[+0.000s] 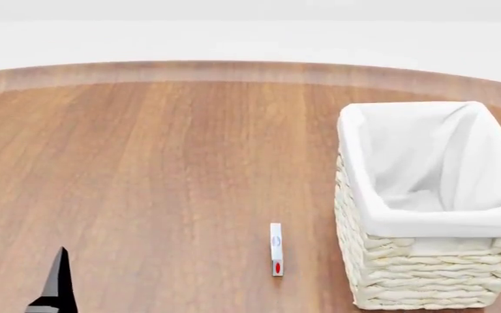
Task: Pick up the tomato sauce, and put it in the basket.
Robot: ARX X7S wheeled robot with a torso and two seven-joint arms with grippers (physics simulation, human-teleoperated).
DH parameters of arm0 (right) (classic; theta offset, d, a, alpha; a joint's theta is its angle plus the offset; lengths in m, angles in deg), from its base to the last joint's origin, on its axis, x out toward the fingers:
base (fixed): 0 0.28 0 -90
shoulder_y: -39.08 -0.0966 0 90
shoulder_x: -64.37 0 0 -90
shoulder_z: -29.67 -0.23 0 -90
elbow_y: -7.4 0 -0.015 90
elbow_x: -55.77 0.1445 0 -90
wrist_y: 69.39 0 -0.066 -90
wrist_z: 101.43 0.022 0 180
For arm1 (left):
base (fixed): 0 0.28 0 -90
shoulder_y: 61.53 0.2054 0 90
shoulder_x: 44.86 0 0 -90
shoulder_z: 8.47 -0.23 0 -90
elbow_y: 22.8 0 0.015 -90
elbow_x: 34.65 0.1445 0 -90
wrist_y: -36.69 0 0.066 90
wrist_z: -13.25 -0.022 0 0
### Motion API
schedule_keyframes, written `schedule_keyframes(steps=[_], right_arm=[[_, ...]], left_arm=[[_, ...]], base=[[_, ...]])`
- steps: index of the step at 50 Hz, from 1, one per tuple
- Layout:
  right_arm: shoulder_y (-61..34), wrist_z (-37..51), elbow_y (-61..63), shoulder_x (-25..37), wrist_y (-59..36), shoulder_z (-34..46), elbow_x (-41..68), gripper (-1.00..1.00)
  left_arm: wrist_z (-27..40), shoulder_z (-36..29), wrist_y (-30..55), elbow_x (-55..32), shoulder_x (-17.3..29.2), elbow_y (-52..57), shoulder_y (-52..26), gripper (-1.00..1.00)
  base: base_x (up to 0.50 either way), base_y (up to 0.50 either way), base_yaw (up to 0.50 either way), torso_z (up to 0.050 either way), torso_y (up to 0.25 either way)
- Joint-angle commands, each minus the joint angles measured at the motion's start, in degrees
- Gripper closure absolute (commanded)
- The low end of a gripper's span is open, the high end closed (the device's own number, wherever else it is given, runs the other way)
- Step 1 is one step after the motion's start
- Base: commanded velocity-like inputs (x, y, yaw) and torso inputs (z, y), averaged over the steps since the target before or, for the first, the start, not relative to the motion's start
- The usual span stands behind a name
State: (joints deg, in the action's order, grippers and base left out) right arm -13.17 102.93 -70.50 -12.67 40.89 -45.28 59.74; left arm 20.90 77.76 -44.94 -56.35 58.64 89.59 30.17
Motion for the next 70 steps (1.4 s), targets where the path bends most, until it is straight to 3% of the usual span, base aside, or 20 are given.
schedule_keyframes(steps=[1, 70], right_arm=[[-2.0, -1.0, -5.1, -0.1, 1.4, 1.0, 2.6, -1.00], [-13.6, -5.5, -21.0, 0.0, -0.9, 5.7, 12.0, -1.00]], left_arm=[[0.2, -0.5, -0.3, -0.1, 0.2, -0.5, 0.0, -1.00], [0.9, -1.2, -2.3, -1.7, 1.5, -2.7, 0.2, -1.00]], base=[[0.00, 0.00, 0.00, 0.000, 0.000], [0.00, 0.00, 0.00, 0.000, 0.000]])
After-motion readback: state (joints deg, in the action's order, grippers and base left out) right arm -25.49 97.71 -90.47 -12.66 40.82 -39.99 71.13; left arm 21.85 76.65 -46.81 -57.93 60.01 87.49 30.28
